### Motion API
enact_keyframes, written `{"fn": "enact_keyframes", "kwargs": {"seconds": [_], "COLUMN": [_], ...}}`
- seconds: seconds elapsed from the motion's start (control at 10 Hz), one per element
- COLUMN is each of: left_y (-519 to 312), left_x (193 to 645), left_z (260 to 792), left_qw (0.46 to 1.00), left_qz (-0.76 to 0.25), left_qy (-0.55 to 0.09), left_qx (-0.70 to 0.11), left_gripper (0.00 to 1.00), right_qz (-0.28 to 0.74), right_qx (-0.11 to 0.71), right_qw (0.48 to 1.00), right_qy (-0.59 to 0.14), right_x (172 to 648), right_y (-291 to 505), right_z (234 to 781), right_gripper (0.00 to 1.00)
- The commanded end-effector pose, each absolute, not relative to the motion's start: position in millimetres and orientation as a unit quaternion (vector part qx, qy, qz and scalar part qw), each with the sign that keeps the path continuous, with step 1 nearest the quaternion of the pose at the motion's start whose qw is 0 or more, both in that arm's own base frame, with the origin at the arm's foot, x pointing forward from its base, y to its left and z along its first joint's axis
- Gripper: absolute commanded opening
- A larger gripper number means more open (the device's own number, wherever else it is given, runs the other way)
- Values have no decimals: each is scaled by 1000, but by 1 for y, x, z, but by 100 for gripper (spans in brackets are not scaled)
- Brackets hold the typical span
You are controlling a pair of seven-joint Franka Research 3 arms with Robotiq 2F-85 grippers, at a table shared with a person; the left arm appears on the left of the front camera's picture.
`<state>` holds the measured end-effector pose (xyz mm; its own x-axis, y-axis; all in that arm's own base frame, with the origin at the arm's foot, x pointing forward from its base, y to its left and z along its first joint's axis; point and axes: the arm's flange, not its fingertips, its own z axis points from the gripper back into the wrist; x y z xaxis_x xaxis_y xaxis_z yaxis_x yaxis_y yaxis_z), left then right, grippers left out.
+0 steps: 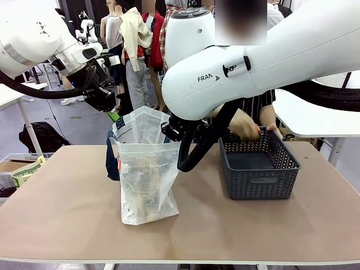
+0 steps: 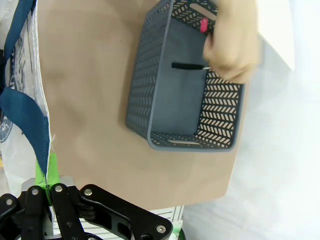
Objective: Transfer purchased items from the store into the shopping bag.
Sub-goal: Move the Reusable shopping bag to the right side of the table.
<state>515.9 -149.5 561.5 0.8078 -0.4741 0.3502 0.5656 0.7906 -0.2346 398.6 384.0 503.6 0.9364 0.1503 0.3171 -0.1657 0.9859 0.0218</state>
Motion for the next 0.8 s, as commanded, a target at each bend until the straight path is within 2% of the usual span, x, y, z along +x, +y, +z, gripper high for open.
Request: {"fn": "enact_keyframes", "kwargs": {"seconds": [0.0, 0.7], "left_y": [-148, -148], "left_x": [515, 515], "left_z": [563, 563], "left_qw": [935, 935], "left_qz": [-278, -278], "left_qy": [-139, -139], "left_qx": [-168, -168], "left_gripper": [0, 0], "right_qz": [80, 80], "right_qx": [21, 21], "right_qw": [984, 984], "right_qy": [-159, -159], "right_x": [396, 396], "right_y": [382, 382], "right_z": [501, 501], "right_gripper": [0, 0]}}
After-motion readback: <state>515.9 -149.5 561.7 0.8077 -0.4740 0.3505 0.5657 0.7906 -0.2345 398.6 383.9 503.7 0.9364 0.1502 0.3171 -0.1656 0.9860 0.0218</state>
